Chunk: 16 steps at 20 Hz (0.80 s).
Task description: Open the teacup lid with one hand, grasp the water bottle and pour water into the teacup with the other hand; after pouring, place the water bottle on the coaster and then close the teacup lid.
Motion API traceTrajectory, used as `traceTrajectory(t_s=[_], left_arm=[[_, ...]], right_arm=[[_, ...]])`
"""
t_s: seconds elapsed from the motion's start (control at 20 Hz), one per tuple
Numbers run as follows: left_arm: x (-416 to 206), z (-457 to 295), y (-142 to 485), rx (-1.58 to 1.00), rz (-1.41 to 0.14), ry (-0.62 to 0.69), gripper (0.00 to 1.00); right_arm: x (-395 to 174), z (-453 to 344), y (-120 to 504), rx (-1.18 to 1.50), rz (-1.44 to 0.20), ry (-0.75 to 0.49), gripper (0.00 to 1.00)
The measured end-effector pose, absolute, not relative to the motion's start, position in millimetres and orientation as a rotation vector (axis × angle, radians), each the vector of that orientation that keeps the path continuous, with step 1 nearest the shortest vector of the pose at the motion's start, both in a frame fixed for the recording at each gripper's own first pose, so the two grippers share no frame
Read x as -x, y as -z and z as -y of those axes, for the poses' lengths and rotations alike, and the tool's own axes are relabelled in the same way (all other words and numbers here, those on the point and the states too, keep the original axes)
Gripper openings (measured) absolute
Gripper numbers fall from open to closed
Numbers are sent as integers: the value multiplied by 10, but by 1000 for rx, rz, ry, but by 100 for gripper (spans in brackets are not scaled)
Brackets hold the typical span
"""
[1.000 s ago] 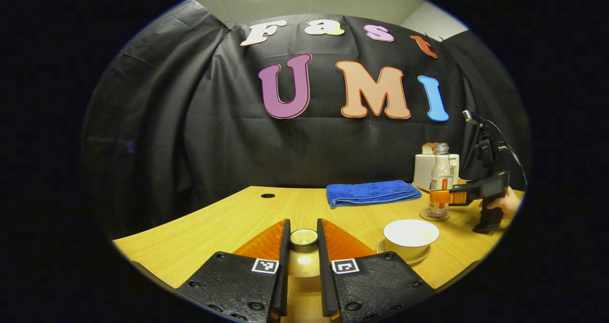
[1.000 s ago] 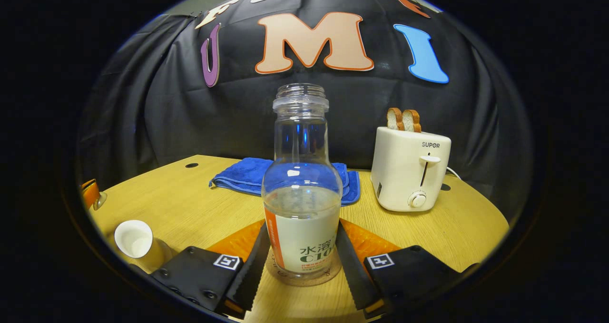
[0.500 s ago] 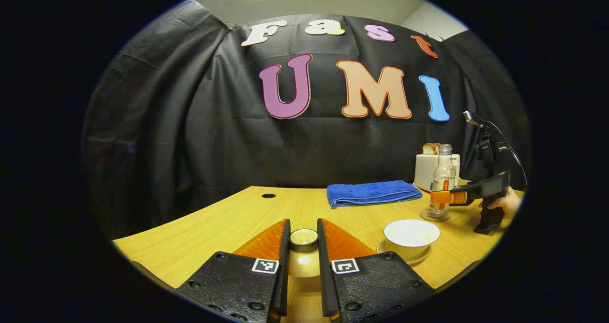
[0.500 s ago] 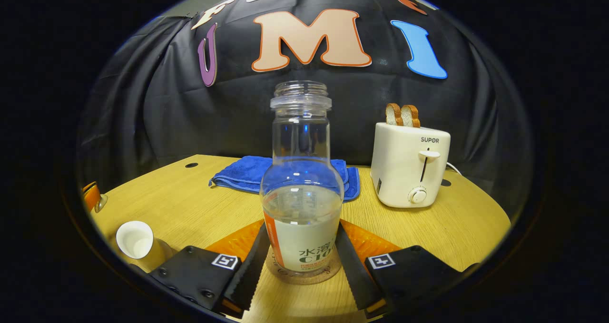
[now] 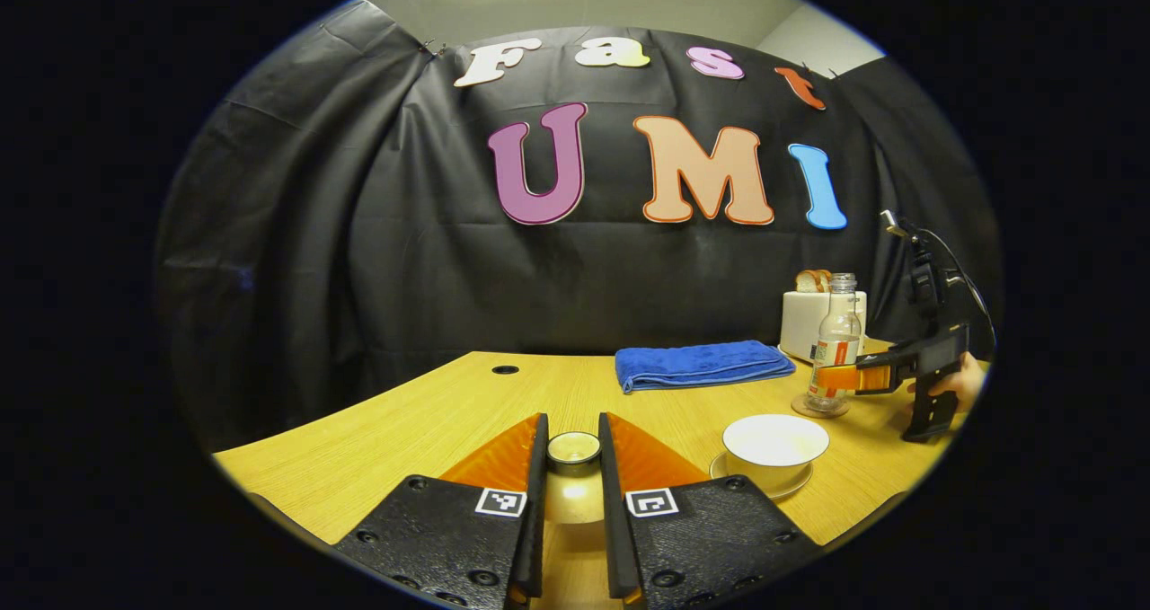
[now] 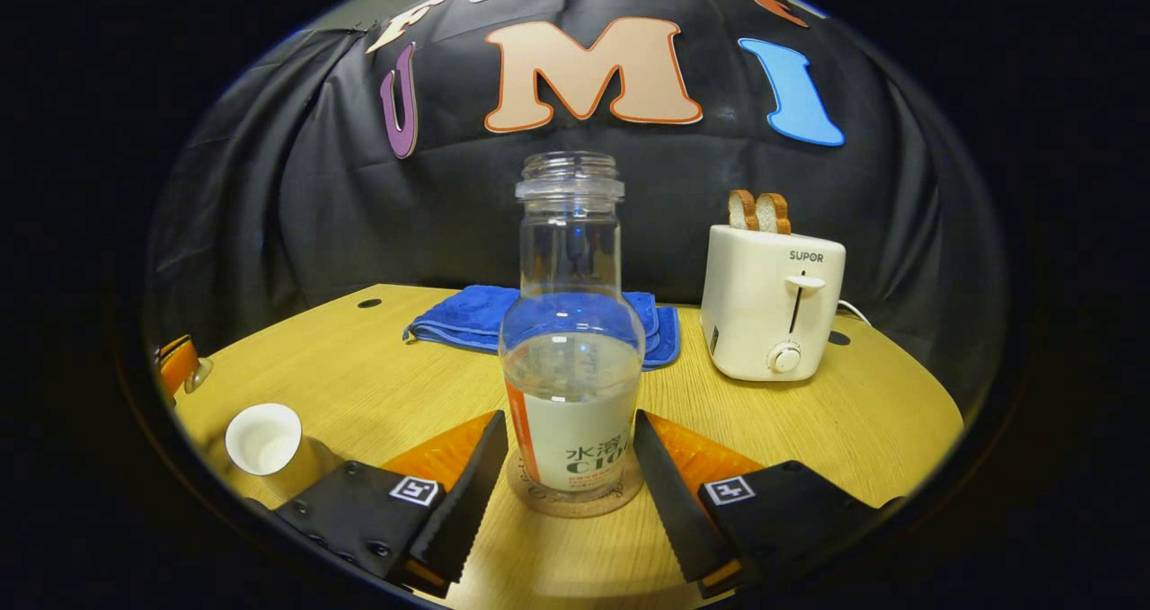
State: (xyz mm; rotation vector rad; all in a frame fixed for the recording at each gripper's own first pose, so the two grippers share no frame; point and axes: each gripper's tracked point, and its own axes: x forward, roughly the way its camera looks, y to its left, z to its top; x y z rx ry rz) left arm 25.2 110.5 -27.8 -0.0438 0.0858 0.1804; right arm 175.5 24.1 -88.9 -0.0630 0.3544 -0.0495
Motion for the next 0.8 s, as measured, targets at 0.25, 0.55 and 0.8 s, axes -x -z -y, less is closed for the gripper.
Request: traceTrajectory(t_s=[0.25,0.55,0.8], left_arm=[[-259,-1080,274,45,-86,-171,26],[-366,-816,272,47,-83,-125,24],[-527,-526,263,49,-82,-77,24]], right_arm=[[-1527,-181,785,62,-310,46,90],[-1273,-129,630,61,-229,51,91],[-1062,-81,519,53,-174,54,89]])
